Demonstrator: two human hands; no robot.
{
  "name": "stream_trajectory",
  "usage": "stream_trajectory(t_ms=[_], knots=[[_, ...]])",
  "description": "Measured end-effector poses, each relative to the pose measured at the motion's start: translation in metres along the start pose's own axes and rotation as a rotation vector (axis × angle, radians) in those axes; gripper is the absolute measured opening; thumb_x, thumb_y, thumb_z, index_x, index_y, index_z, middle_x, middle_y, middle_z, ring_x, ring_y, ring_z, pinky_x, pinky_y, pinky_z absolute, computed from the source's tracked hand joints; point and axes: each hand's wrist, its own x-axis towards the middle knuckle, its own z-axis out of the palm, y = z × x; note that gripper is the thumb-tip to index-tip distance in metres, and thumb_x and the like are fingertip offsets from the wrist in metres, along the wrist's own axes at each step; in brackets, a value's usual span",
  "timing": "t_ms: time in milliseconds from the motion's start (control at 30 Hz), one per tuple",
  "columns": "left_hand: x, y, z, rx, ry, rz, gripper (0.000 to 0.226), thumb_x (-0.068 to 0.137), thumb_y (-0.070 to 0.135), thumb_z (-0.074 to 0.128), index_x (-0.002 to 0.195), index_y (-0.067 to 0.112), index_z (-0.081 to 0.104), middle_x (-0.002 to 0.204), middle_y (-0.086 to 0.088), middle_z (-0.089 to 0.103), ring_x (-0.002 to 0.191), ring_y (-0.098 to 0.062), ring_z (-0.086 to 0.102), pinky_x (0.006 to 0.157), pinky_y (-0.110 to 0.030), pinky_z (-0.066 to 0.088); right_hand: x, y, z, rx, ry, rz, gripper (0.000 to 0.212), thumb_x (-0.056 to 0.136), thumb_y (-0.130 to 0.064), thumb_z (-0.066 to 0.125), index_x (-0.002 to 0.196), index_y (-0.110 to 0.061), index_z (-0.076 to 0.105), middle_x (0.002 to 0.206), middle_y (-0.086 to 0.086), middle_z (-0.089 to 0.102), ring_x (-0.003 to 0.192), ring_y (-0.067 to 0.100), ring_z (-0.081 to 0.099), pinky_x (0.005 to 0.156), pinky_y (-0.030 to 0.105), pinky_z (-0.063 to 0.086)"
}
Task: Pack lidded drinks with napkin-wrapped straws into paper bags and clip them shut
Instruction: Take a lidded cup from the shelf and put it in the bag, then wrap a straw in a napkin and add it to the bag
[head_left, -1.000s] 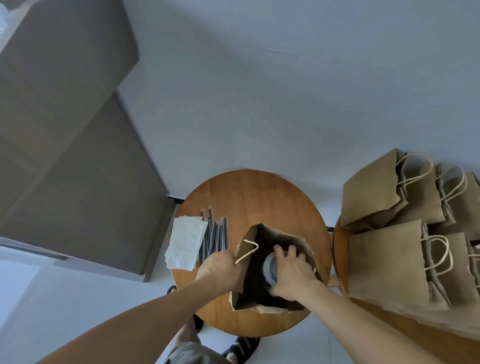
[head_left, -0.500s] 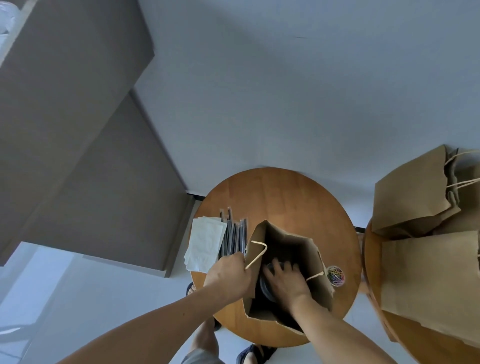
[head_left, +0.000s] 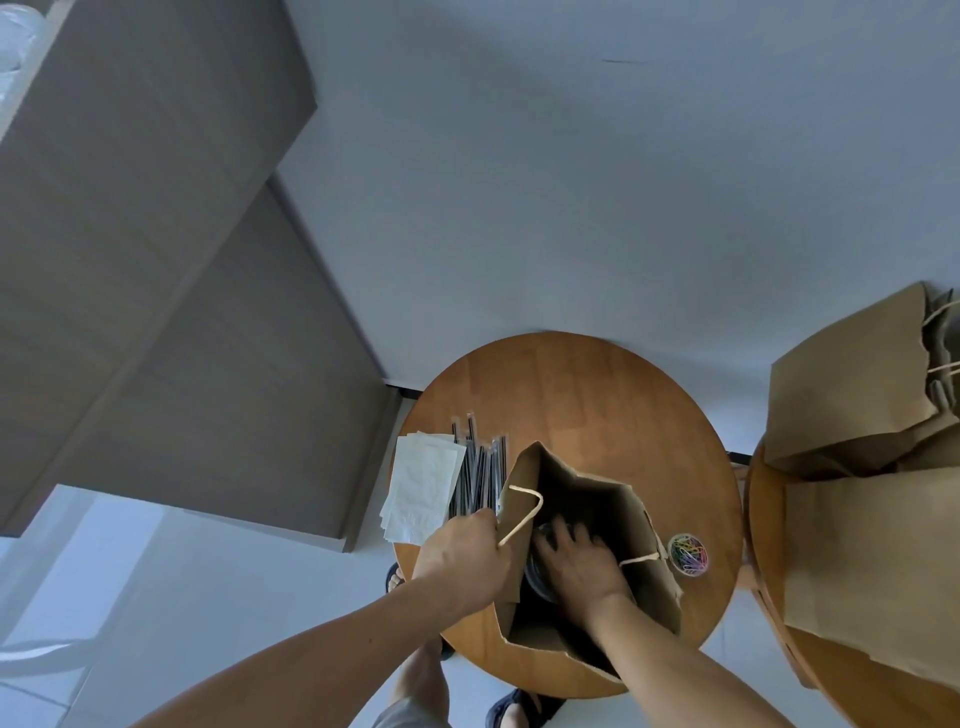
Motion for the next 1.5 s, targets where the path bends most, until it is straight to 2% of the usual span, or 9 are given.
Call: stream_trajectory(t_ms=[233, 333, 467, 600, 800, 933, 1233, 1367, 1500], knots=[[-0.006, 0.004, 0.001, -0.003, 0.01, 0.006, 0.012, 0.097, 0.034, 0.045, 0.094, 0.032, 0.057, 0.079, 0.012, 0.062, 0.068, -0.007, 0.062, 0.062, -0.025, 0.057, -0.001, 0.009, -0.008, 0.184, -0.02, 0.106, 0.105, 0.079, -0.049, 0.071, 0.153, -0.022, 0.002, 0.155, 0.017, 0.017, 0.132, 0.039, 0.035, 0.095, 0.044, 0.046], [-0.007, 0.006, 0.0, -0.007, 0.0, 0.01, 0.016, 0.095, 0.033, 0.045, 0.095, 0.029, 0.06, 0.08, 0.009, 0.064, 0.071, -0.01, 0.063, 0.068, -0.033, 0.06, -0.009, 0.001, -0.021, 0.066, -0.045, 0.132, 0.09, 0.09, -0.035, 0.061, 0.155, -0.012, 0.002, 0.156, 0.025, 0.016, 0.137, 0.041, 0.031, 0.102, 0.046, 0.041], [-0.009, 0.009, -0.008, -0.048, -0.042, 0.025, 0.02, 0.094, 0.037, 0.043, 0.097, 0.028, 0.061, 0.082, 0.007, 0.066, 0.073, -0.011, 0.066, 0.072, -0.034, 0.061, -0.038, -0.003, -0.066, -0.168, -0.078, 0.066, 0.045, 0.09, -0.03, 0.061, 0.13, -0.013, 0.053, 0.128, 0.015, 0.057, 0.119, 0.037, 0.05, 0.105, 0.053, 0.031], [-0.014, 0.015, -0.022, -0.093, -0.198, 0.09, 0.016, 0.088, 0.038, 0.05, 0.094, 0.027, 0.059, 0.084, 0.003, 0.068, 0.077, -0.014, 0.068, 0.078, -0.037, 0.061, -0.087, 0.026, -0.111, -0.018, 0.209, 0.004, 0.01, 0.086, -0.032, 0.06, 0.085, -0.022, 0.057, 0.095, 0.002, 0.066, 0.096, 0.027, 0.06, 0.099, 0.046, 0.032], [-0.026, 0.026, -0.025, -0.197, -0.299, 0.145, 0.027, 0.085, 0.041, 0.053, 0.108, 0.027, 0.057, 0.095, 0.003, 0.067, 0.088, -0.015, 0.067, 0.085, -0.039, 0.058, -0.128, 0.069, -0.111, 0.898, 0.812, 0.128, 0.01, 0.092, -0.034, 0.064, 0.088, -0.025, 0.064, 0.099, -0.012, 0.056, 0.092, 0.005, 0.054, 0.076, 0.016, 0.044], [-0.029, 0.035, -0.021, -0.294, -0.337, 0.086, 0.027, 0.095, 0.029, 0.047, 0.115, 0.016, 0.06, 0.099, -0.005, 0.071, 0.084, -0.017, 0.071, 0.081, -0.041, 0.06, -0.135, 0.059, -0.089, 1.348, 0.563, 0.185, 0.038, 0.089, -0.053, 0.044, 0.114, -0.029, 0.058, 0.119, -0.011, 0.057, 0.113, 0.006, 0.056, 0.086, 0.013, 0.045], [-0.035, 0.043, -0.018, -0.3, -0.493, 0.151, 0.039, 0.096, 0.021, 0.049, 0.135, 0.018, 0.049, 0.117, -0.002, 0.067, 0.092, -0.009, 0.067, 0.075, -0.026, 0.056, -0.13, 0.072, -0.124, 1.122, 0.573, 0.125, 0.03, 0.092, -0.012, 0.058, 0.112, -0.034, 0.057, 0.117, -0.017, 0.057, 0.108, -0.001, 0.056, 0.087, 0.017, 0.047], [-0.009, 0.016, -0.045, -0.284, -0.293, 0.067, 0.032, 0.098, 0.015, 0.047, 0.127, 0.016, 0.059, 0.118, -0.003, 0.063, 0.101, -0.019, 0.066, 0.09, -0.036, 0.057, -0.1, 0.058, -0.167, 1.089, 0.658, 0.12, 0.021, 0.095, -0.019, 0.056, 0.112, -0.028, 0.064, 0.105, -0.019, 0.06, 0.093, -0.007, 0.057, 0.071, 0.003, 0.042], [0.031, -0.019, -0.078, -0.303, -0.116, -0.018, 0.028, 0.097, 0.009, 0.043, 0.116, 0.012, 0.063, 0.115, -0.009, 0.066, 0.101, -0.026, 0.065, 0.091, -0.043, 0.054, -0.033, 0.011, -0.199, 1.04, 0.438, 0.051, 0.023, 0.096, -0.017, 0.049, 0.078, -0.024, 0.062, 0.074, -0.013, 0.055, 0.064, 0.005, 0.054, 0.059, 0.019, 0.04]])
